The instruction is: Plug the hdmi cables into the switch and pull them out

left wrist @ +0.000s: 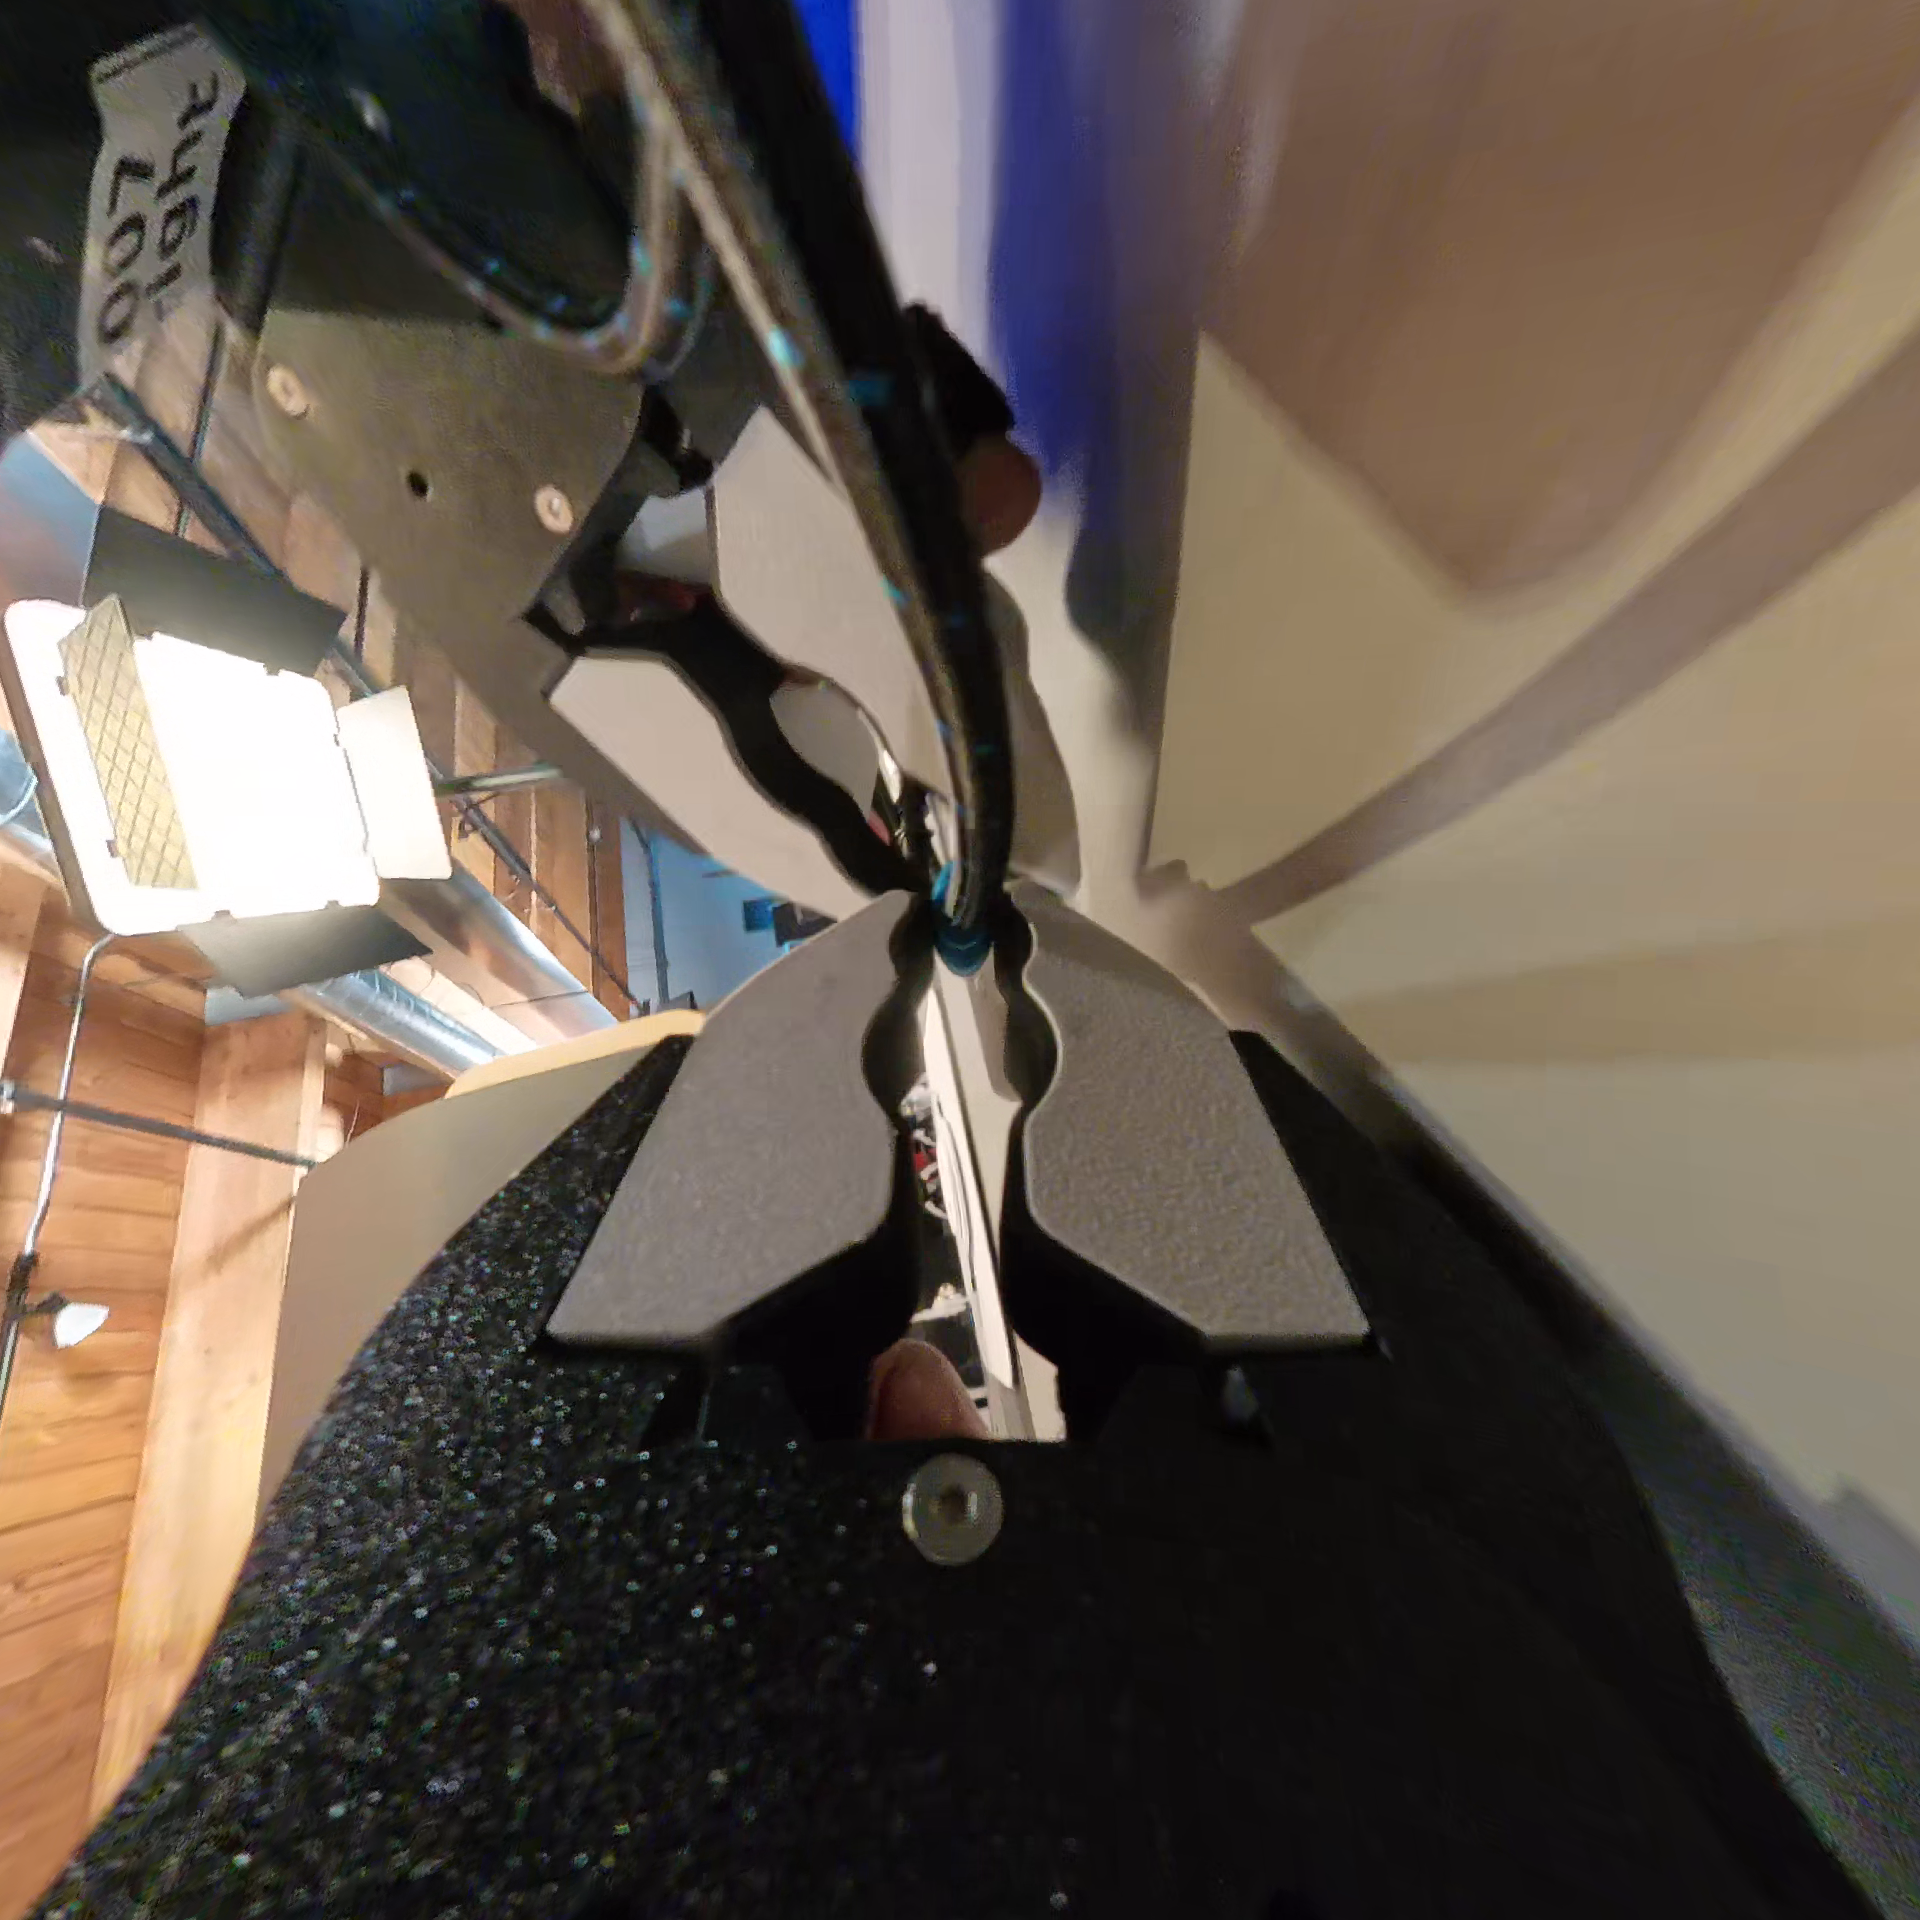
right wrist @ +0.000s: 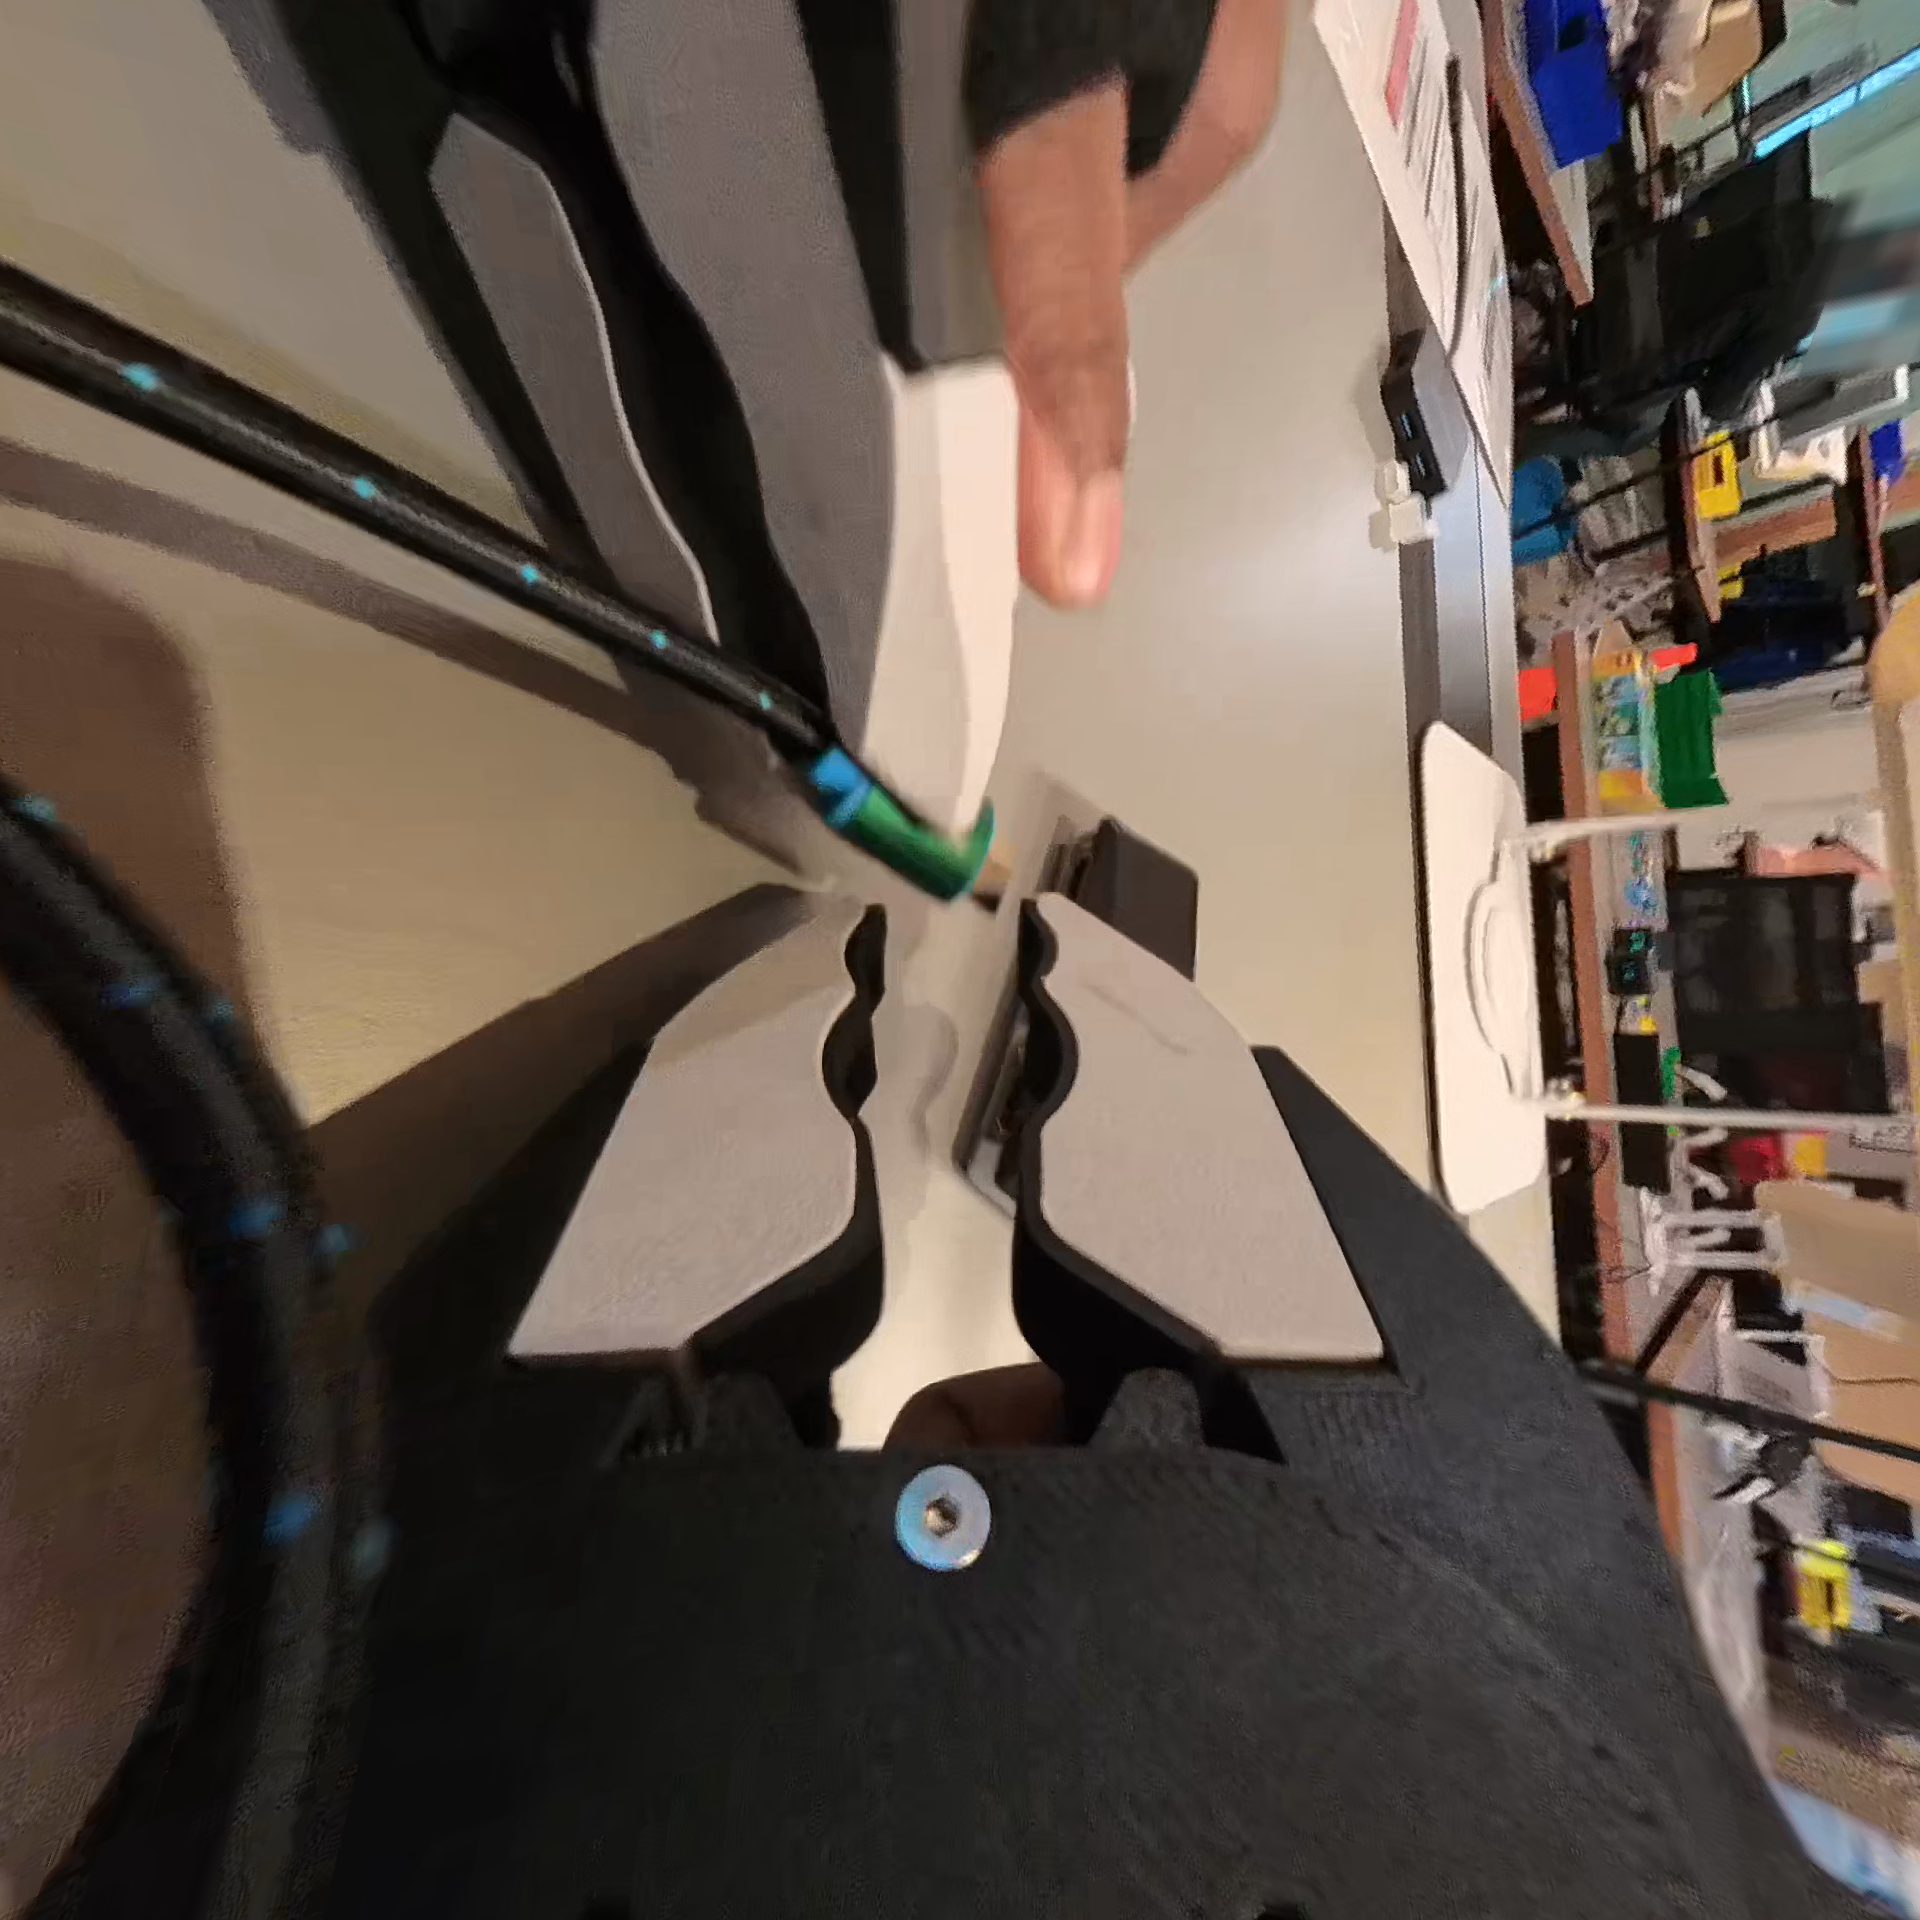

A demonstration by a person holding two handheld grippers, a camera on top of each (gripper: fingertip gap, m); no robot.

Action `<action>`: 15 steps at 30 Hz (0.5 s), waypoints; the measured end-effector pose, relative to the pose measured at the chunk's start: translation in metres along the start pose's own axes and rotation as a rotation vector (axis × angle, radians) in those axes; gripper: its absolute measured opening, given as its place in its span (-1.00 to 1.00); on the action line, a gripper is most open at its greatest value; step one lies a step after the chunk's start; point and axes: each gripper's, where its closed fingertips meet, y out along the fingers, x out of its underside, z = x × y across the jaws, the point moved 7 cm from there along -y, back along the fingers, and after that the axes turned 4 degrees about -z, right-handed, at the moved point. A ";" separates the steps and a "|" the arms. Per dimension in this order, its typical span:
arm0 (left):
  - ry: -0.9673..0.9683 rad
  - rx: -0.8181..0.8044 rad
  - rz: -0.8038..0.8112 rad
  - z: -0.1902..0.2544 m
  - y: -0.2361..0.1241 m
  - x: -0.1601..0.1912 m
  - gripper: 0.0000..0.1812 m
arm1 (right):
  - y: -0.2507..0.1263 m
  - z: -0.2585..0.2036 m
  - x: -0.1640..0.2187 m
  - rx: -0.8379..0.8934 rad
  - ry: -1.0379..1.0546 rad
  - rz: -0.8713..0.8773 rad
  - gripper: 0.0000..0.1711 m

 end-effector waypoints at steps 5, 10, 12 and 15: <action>-0.065 -0.042 -0.051 -0.003 -0.003 0.019 -0.88 | -0.009 0.021 0.031 -0.039 0.283 -0.068 -0.58; -0.113 -0.065 -0.053 -0.006 -0.004 0.023 -0.88 | -0.008 0.031 0.053 -0.106 0.563 -0.093 -0.46; -0.121 -0.065 -0.045 -0.006 -0.004 0.022 -0.88 | -0.006 0.033 0.055 -0.122 0.632 -0.093 -0.45; -0.123 -0.058 -0.044 -0.005 -0.004 0.022 -0.88 | 0.001 0.032 0.056 -0.171 0.684 -0.107 -0.37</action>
